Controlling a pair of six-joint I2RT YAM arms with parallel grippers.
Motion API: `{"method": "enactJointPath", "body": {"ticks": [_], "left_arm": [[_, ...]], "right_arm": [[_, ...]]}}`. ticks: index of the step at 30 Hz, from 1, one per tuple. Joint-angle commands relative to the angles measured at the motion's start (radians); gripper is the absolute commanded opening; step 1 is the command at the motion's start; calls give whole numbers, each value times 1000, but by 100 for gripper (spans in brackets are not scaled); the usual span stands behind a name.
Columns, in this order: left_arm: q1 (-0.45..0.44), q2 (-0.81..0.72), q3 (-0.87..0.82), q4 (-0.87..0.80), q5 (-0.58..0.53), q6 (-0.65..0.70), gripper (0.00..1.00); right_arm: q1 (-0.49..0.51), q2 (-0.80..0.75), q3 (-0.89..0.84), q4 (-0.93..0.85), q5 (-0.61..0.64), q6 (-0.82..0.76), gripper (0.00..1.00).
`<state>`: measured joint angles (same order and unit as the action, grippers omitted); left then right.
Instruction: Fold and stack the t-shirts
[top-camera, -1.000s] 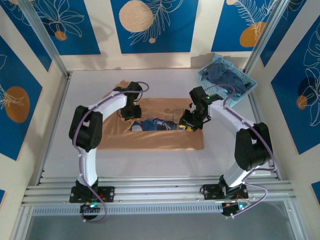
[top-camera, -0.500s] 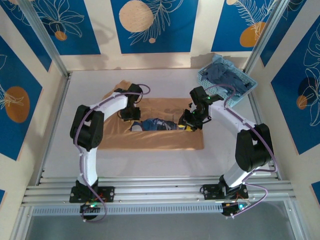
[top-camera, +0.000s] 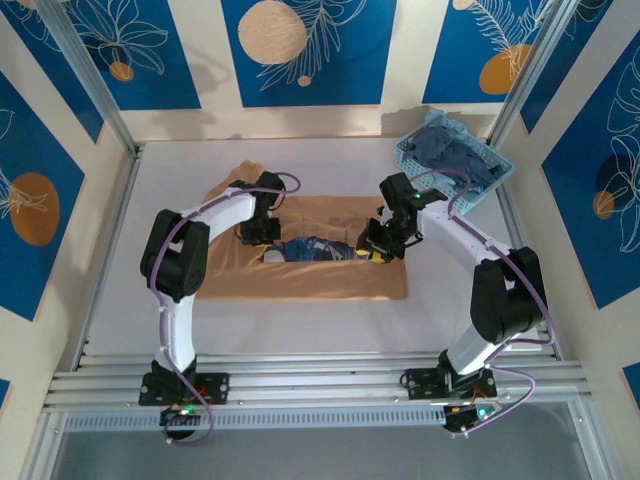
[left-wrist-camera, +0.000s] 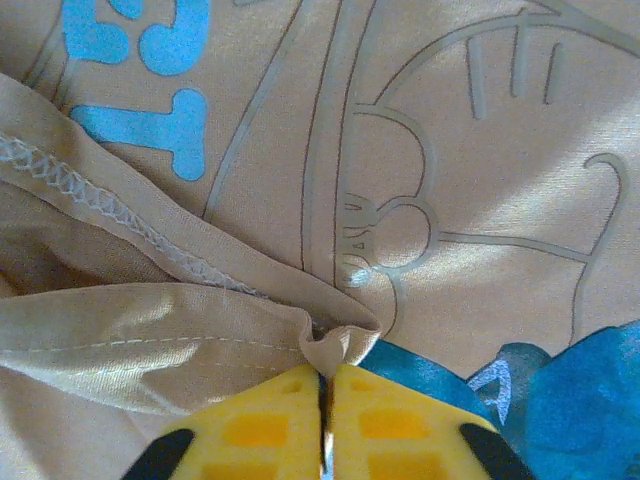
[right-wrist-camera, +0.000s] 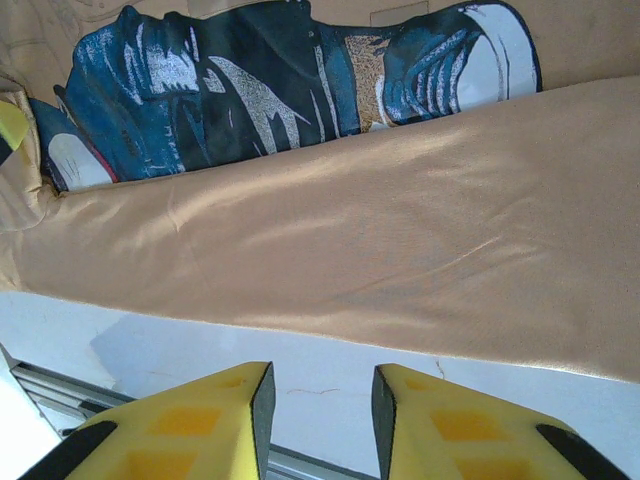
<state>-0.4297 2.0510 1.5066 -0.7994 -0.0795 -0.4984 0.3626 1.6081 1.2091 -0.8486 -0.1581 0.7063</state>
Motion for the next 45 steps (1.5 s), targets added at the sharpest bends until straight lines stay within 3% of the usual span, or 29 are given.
{"method": "enactJointPath", "body": {"ticks": [1,11,20,22,25,27,32,36,40,45], "left_arm": [[4,-37,-12,2,13,-3,5],[-45,-70,-22,-7,2,58,2],[-99,-27,-2,-47,-55,156,6],[-100,-19,1,-46,-61,162,18],[-101,-21,16,-64,-91,147,54],[-99,-52,20,-72,-115,114,62],[-62,-204,-60,-77,-116,-31,61],[63,-320,-243,-20,-15,-159,49],[198,-328,-363,40,81,-219,40],[265,-294,-440,40,68,-266,34]], "right_arm": [[-1,-18,1,-5,-28,12,35],[-1,-12,-15,5,-37,13,35],[-2,8,-17,14,-55,16,35],[-2,12,-18,14,-59,16,35],[-1,13,-18,14,-60,18,35],[-2,10,-24,14,-55,16,35],[-31,9,-74,33,-65,31,34],[-80,39,-108,42,-74,44,30],[-105,135,-77,9,-72,29,28],[-94,247,-38,-35,-61,15,27]]}}
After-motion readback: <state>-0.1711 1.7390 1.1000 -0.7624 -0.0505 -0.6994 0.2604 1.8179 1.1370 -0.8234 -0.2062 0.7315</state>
